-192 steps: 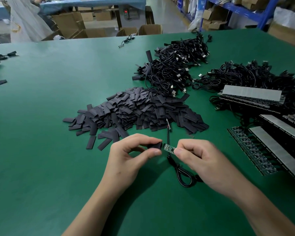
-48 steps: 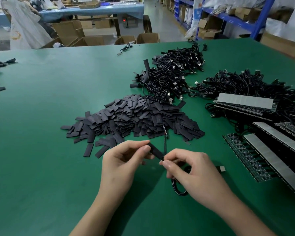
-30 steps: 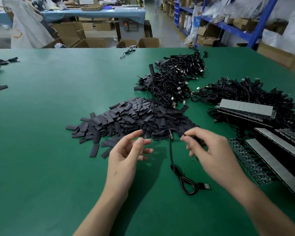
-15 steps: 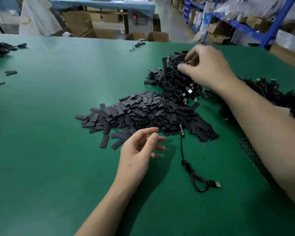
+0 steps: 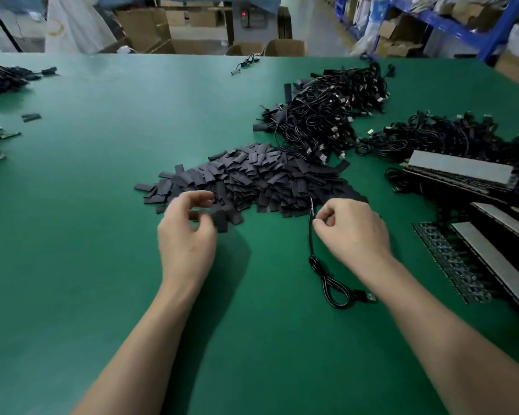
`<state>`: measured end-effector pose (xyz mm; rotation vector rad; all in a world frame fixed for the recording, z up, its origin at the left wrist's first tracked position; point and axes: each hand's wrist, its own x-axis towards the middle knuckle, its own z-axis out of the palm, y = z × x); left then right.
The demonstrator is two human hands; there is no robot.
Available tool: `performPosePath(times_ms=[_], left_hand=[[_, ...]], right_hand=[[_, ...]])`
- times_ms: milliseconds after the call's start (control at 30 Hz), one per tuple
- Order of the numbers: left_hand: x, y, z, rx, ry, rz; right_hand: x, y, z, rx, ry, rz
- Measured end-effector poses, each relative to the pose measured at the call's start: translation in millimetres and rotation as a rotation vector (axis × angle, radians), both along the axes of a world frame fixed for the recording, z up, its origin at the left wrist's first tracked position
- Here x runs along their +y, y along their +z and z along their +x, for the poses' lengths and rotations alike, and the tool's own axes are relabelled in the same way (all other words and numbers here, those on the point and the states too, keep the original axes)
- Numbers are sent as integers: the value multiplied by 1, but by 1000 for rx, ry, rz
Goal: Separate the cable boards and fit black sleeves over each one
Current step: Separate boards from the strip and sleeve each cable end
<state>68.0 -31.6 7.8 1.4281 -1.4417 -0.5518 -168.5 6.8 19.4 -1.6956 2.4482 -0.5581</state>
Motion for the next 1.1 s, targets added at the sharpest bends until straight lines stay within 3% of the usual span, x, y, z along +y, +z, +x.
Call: performPosePath(times_ms=[233, 400, 500, 667, 867, 1000, 1100], left_hand=[[-3, -1, 17, -351, 78, 109], [0, 0, 10, -529, 19, 91], [-2, -2, 7, -588, 15, 71], [-4, -3, 5, -574, 24, 42], [-2, -5, 2, -399, -115, -21], [2, -3, -7, -89, -305, -9], [14, 3, -20, 291, -534, 136]], right_hand=[[-13, -1, 5, 16, -6, -40], [0, 1, -5, -167, -65, -169], [14, 0, -9, -381, 5, -328], [32, -6, -2, -1048, 139, -345], [40, -4, -3, -1348, 245, -338], [44, -4, 2, -1439, 298, -306], [46, -5, 5, -1422, 351, -245]])
